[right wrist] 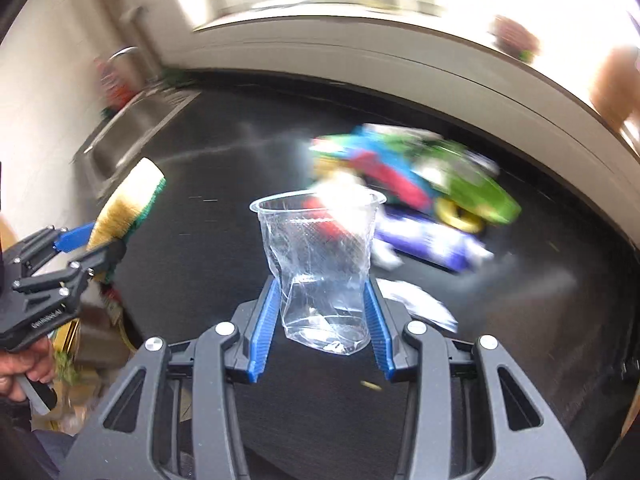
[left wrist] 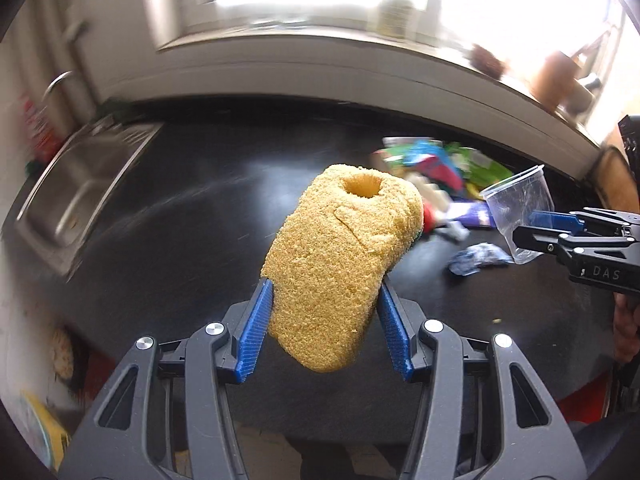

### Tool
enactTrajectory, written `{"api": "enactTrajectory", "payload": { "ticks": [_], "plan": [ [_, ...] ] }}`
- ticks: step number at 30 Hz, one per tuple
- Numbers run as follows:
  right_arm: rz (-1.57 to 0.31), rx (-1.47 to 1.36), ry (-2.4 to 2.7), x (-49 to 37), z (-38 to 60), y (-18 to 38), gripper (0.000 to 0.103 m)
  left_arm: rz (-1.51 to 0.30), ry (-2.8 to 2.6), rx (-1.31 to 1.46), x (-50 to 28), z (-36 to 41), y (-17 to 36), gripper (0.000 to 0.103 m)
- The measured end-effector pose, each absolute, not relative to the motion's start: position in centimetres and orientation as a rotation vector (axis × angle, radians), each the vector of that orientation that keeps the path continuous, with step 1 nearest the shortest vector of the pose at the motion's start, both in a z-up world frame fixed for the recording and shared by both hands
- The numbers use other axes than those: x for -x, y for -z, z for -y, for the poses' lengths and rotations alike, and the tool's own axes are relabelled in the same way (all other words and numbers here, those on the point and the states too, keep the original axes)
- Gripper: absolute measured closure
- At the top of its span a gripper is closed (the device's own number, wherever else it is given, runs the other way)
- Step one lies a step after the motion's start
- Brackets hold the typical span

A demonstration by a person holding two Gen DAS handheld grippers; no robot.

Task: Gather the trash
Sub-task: 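Carry sponge and cup to the floor bin and open both tools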

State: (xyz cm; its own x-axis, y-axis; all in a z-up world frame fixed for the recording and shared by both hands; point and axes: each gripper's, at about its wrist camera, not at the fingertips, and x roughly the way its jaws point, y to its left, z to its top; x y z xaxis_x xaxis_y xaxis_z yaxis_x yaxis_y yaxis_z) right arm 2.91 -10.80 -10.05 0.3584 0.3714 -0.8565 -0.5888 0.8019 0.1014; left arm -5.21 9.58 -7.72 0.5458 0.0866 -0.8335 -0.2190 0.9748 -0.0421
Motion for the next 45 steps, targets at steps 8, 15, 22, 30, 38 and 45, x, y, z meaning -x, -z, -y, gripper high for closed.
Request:
{"api": "enactTrajectory", "payload": {
  "ticks": [8,15,22,30,38,45],
  "plan": [
    [-1.016,0.374,-1.004,4.0,-7.7,10.6,0.06,-0.983,-0.524,0.288,17.6,-21.0,10.0,0.052],
    [-1.111,0.537,-1.276,13.8,-21.9,15.3,0.059,-1.024,-0.736,0.484,27.1,-28.8,16.1,0.052],
    [-1.208,0.665,-1.338,20.3,-30.6,21.8,0.058,-1.028,-0.781,0.674,32.5,-33.8,23.8,0.052],
    [-1.289,0.762,-1.273,22.3,-35.7,28.1,0.057,-1.061,-0.775,0.729,34.1,-36.3,29.3,0.051],
    [-1.281,0.803,-1.261,22.5,-36.7,29.4,0.035,-1.066,-0.772,0.751,34.4,-37.6,30.3,0.031],
    [-1.255,0.781,-1.269,21.7,-36.0,27.8,0.033,-1.063,-0.769,0.725,34.4,-37.7,29.4,0.023]
  ]
}}
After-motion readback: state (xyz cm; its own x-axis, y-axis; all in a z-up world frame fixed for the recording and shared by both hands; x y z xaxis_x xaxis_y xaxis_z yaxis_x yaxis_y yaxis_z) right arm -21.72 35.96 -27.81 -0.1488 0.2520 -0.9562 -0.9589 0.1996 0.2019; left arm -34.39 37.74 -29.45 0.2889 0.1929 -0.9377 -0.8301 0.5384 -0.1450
